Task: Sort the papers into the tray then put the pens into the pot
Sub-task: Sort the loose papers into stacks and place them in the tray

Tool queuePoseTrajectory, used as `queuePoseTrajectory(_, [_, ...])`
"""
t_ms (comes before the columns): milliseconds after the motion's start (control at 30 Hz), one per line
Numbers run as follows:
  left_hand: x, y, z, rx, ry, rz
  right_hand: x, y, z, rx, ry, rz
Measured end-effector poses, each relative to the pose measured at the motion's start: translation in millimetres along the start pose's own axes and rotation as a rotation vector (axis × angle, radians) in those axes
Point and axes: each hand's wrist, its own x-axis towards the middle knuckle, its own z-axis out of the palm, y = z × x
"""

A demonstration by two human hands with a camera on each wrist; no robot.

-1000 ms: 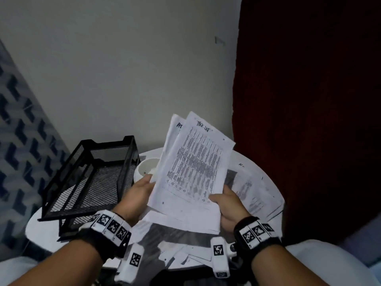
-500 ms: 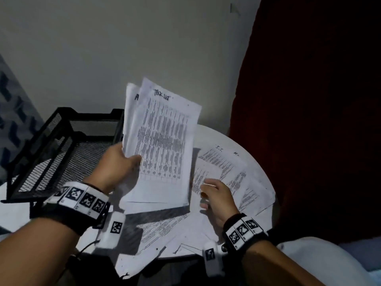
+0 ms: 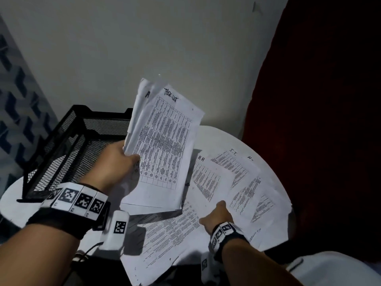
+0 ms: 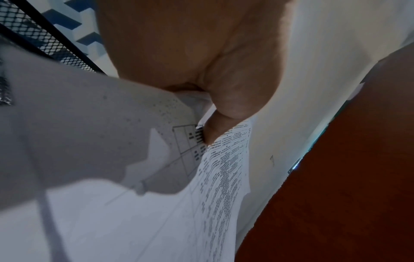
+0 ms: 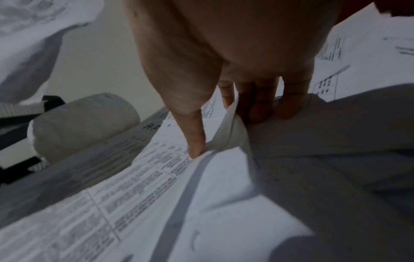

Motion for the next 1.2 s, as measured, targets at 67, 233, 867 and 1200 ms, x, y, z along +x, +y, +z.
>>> queuePoseTrajectory(67, [-1,0,0,0.010,-0.005,-0.008,5,4,-4,0.003,0.030,-0.052])
queuePoseTrajectory(233, [-4,2,2,0.051,-0.027,-0.032,5,9,-54,0.327,0.235,-0.134])
queuePoseTrajectory(867, [-41,12,43,-0.182,-0.264,-0.074,-42,-15,-163,1.237,0.012,-0.299])
queuePoseTrajectory(1200, [-57,17,68,-0.423,-0.510,-0.159,-20,-23,-136,1.270,-0.046,-0.177])
